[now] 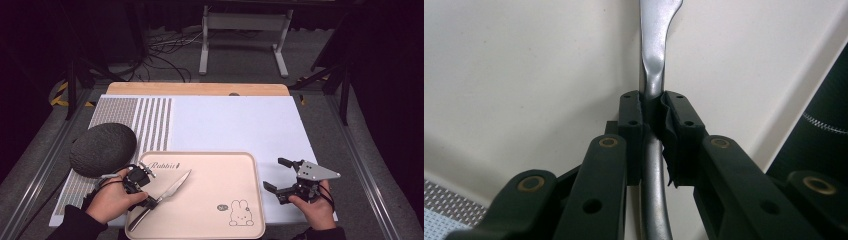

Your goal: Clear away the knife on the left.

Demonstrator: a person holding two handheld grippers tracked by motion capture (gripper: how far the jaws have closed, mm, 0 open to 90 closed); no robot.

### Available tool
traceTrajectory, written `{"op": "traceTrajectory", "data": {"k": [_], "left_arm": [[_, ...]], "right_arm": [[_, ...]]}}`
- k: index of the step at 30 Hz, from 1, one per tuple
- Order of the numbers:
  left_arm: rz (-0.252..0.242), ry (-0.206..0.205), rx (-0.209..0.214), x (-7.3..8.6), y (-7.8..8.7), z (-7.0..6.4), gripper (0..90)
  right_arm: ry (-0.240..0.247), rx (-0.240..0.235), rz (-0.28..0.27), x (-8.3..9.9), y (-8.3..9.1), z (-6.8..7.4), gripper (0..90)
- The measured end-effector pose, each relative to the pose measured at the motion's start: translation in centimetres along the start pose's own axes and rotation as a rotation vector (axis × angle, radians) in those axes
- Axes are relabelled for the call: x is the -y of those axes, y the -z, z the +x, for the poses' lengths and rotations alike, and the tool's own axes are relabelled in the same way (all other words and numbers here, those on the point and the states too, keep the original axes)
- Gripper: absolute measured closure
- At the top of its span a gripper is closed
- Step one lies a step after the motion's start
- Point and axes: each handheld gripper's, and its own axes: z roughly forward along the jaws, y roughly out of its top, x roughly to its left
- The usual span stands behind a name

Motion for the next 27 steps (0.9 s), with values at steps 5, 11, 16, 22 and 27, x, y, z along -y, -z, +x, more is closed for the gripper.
{"op": "traceTrajectory", "data": {"k": [5,11,16,22,27], "left_arm": [[-0.001,0.001,-0.009,0.0,-0.1,0.1,79.8],[-0.002,0.007,-0.008,0.0,-0.3,0.2,80.0],[-0.003,0.006,-0.017,0.1,-0.3,0.2,78.7],[-0.025,-0.039,-0.091,-0.1,0.1,-0.3,44.8],[-0.059,-0.106,-0.13,-0.4,0.4,-1.0,23.1]], "right_arm": [[-0.001,-0.001,0.0,0.0,0.0,0.0,3.6],[-0.002,-0.004,0.003,0.0,0.0,0.0,3.5],[-0.003,-0.009,0.006,0.0,0.0,0.0,3.6],[-0.004,-0.013,0.008,0.0,-0.1,0.0,3.6],[-0.003,-0.012,0.006,0.0,-0.1,0.0,3.6]]}}
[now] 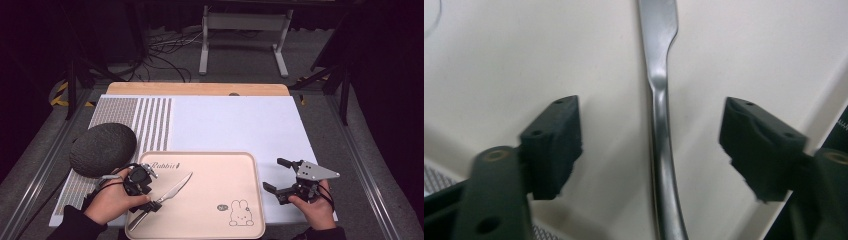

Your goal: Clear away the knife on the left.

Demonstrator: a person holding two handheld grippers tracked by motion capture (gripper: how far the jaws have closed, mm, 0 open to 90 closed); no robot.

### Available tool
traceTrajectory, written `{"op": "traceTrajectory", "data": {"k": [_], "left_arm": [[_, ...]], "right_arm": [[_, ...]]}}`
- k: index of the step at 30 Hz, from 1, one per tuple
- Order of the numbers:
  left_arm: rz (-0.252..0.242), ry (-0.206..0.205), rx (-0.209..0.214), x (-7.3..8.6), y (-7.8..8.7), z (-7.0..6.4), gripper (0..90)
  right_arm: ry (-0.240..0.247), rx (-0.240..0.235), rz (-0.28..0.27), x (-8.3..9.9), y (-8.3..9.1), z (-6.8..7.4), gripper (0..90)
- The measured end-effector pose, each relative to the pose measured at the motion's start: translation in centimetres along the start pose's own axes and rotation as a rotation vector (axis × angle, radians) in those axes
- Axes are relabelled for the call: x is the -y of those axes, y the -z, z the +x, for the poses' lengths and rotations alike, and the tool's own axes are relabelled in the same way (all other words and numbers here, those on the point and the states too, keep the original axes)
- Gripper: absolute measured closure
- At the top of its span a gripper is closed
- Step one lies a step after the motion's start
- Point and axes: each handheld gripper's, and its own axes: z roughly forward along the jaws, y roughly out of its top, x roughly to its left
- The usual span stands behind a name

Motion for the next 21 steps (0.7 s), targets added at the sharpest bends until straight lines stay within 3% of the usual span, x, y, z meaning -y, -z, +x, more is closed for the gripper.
{"op": "traceTrajectory", "data": {"k": [2,8,13,17,21], "left_arm": [[-0.01,-0.02,-0.01,-0.1,0.1,-0.1,22.8],[-0.08,-0.171,-0.035,-0.4,0.1,-0.8,22.3],[-0.122,-0.302,-0.031,-0.8,0.1,-1.5,49.9],[-0.115,-0.369,-0.011,-1.0,0.0,-1.9,85.2],[-0.094,-0.4,0.006,-1.2,-0.4,-2.1,90.0]], "right_arm": [[-0.001,-0.001,0.001,0.0,0.0,0.0,3.6],[0.0,0.0,-0.001,0.0,0.0,0.0,3.6],[0.0,-0.003,0.0,0.0,0.0,0.0,3.6],[-0.001,-0.005,0.003,0.0,0.0,0.0,3.6],[0.0,-0.007,0.002,0.0,-0.1,0.0,3.6]]}}
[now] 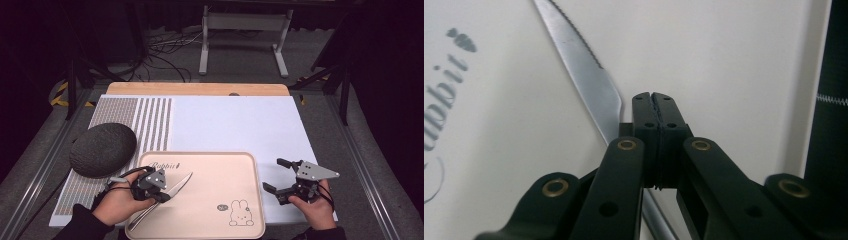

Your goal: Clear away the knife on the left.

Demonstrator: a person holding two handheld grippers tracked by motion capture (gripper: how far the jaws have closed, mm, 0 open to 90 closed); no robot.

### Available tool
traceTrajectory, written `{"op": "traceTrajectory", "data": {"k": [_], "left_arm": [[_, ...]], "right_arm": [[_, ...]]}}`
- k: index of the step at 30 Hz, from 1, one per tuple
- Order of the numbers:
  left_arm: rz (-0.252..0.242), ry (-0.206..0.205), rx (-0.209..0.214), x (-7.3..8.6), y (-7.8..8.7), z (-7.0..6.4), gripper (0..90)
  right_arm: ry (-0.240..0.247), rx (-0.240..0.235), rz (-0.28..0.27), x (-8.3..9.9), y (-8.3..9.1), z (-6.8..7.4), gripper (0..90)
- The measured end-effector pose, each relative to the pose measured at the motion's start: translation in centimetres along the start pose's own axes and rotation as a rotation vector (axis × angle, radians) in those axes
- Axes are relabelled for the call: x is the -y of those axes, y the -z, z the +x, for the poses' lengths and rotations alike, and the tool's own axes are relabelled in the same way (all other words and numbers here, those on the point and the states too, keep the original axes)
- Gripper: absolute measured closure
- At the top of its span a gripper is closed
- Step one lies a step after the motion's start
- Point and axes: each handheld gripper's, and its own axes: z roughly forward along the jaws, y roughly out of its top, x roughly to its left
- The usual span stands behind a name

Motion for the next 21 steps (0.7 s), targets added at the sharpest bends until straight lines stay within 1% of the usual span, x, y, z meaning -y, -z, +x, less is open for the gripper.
{"op": "traceTrajectory", "data": {"k": [2,4,6,10,11,13,14,15,16,21], "left_arm": [[0.012,-0.017,0.009,-0.1,-0.3,0.1,90.0],[0.015,-0.016,0.016,0.0,-0.5,0.1,90.0],[0.022,-0.026,0.022,0.0,-0.7,0.2,90.0],[0.033,-0.026,0.037,0.0,-1.0,0.3,90.0],[0.04,-0.022,0.041,0.1,-1.1,0.4,90.0],[0.054,-0.027,0.045,0.1,-1.2,0.5,90.0],[0.059,-0.022,0.046,0.2,-1.3,0.4,90.0],[0.059,-0.027,0.046,0.2,-1.4,0.5,90.0],[0.062,-0.017,0.04,0.3,-1.4,0.5,90.0],[0.075,-0.008,0.029,0.5,-1.5,0.7,90.0]], "right_arm": [[0.001,-0.001,0.0,0.0,0.0,0.0,3.6],[0.0,-0.002,0.001,0.0,0.0,0.0,3.5],[0.0,-0.002,0.0,0.0,0.0,0.0,3.5],[0.0,-0.005,0.002,0.0,-0.1,0.0,3.6],[0.0,-0.005,0.003,0.0,-0.1,0.0,3.6],[0.0,-0.004,0.002,0.0,-0.1,0.0,3.6],[0.0,-0.004,0.003,0.0,-0.1,0.0,3.6],[-0.001,-0.005,0.002,0.0,-0.1,0.0,3.5],[-0.001,-0.005,0.002,0.0,-0.1,0.0,3.5],[-0.001,-0.008,0.004,0.0,-0.1,0.0,3.6]]}}
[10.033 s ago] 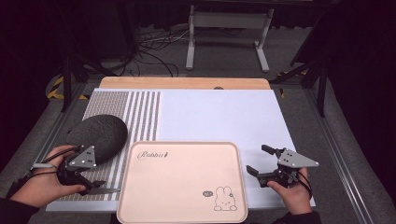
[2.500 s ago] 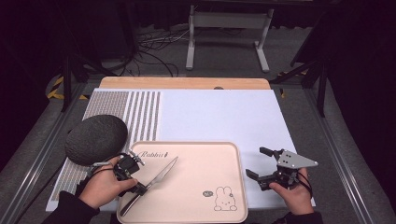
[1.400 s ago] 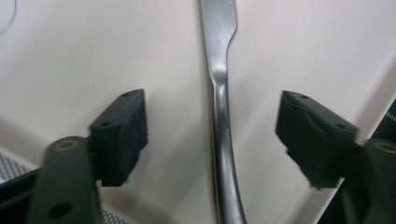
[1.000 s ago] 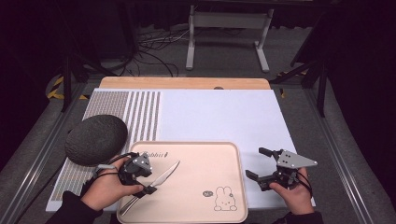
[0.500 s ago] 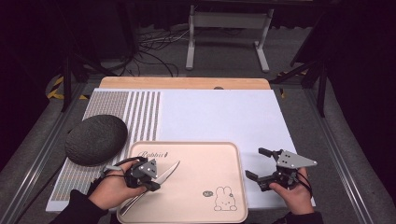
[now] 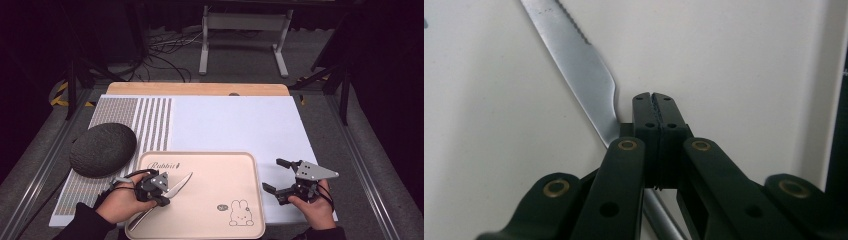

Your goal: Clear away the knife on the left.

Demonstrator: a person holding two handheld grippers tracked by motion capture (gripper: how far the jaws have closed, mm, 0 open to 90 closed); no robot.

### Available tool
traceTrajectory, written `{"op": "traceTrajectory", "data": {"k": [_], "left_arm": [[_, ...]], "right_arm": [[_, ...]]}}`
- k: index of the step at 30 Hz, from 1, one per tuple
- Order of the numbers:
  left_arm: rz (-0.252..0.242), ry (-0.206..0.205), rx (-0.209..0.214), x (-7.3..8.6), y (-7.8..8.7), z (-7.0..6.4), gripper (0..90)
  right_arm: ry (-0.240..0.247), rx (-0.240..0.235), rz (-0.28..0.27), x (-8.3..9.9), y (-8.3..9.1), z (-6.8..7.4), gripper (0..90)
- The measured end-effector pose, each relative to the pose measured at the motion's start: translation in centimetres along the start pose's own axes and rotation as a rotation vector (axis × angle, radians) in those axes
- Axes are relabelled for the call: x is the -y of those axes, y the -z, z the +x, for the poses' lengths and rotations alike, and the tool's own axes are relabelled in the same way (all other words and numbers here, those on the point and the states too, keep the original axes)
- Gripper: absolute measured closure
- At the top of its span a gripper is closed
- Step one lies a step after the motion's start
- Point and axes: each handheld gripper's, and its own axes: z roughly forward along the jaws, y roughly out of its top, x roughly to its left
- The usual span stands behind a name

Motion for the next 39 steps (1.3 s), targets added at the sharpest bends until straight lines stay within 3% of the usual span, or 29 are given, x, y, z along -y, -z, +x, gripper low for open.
{"op": "traceTrajectory", "data": {"k": [11,25,39], "left_arm": [[0.004,0.009,-0.003,0.3,0.0,0.3,90.0],[-0.026,0.064,-0.025,1.6,0.5,1.1,90.0],[-0.022,0.083,-0.054,2.7,1.0,1.4,90.0]], "right_arm": [[-0.001,-0.002,0.001,0.0,0.0,0.0,3.5],[0.0,-0.002,0.01,0.1,-0.1,0.0,3.6],[-0.001,0.0,0.01,0.1,-0.1,0.0,3.6]]}}
